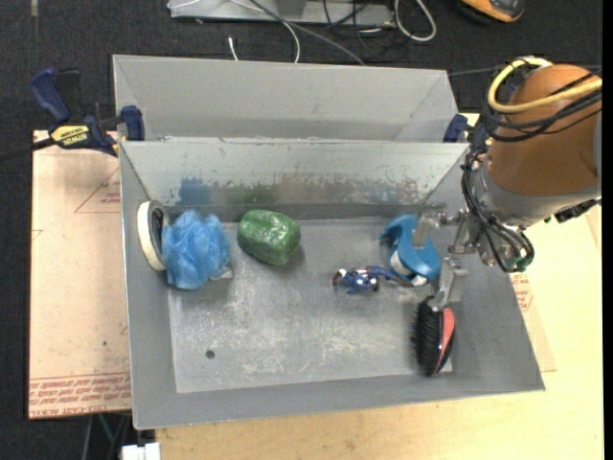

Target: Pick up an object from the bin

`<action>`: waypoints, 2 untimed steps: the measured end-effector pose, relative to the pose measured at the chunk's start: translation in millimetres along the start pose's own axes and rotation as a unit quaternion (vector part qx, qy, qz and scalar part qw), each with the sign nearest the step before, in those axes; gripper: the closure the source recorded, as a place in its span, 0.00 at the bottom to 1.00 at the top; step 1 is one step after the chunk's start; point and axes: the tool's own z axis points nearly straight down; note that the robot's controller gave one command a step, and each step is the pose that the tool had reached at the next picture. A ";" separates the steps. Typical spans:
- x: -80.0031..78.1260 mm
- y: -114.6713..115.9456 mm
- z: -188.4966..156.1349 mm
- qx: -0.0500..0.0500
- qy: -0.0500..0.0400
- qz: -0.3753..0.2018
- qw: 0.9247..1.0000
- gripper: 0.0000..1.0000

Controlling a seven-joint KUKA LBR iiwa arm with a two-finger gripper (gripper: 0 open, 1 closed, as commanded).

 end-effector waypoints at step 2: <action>-55.9 37.1 69.9 0.000 -0.006 0.007 1.000 0.00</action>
Offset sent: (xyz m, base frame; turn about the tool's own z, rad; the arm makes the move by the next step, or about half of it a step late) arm 0.0562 0.0375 -0.0678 0.0172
